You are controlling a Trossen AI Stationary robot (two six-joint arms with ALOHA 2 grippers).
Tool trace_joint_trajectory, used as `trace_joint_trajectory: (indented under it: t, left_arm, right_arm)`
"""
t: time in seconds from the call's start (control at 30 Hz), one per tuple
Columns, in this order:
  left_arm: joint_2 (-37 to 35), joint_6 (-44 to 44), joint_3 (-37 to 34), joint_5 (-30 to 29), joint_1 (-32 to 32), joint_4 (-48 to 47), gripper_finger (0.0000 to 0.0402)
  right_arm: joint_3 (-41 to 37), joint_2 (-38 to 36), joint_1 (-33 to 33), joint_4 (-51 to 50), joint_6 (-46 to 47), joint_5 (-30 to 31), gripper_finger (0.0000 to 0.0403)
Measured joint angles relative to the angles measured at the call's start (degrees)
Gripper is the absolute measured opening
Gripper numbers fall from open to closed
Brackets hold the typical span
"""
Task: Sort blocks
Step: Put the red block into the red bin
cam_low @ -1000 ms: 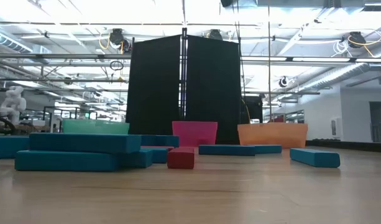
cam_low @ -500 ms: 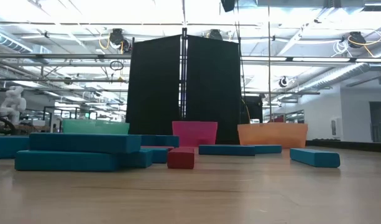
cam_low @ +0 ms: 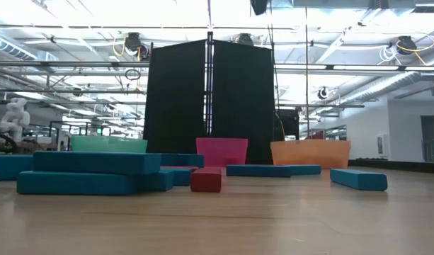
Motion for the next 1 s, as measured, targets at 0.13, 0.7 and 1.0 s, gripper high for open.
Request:
trace_joint_trajectory:
  t: [0.13,0.7,1.0]
  left_arm:
    - [0.00,-0.04,0.00,1.79,0.00,-0.02,0.0022]
    - [0.07,-0.19,0.02,2.21,-0.50,-0.04,0.0022]
    - [0.57,-4.15,0.11,4.34,-0.42,0.24,0.0022]
  right_arm:
    - [0.00,0.34,0.00,0.41,1.49,-1.01,0.0247]
    - [0.00,0.77,0.04,0.80,2.52,1.52,0.0213]
    - [0.00,0.75,0.11,1.93,1.67,1.17,0.0210]
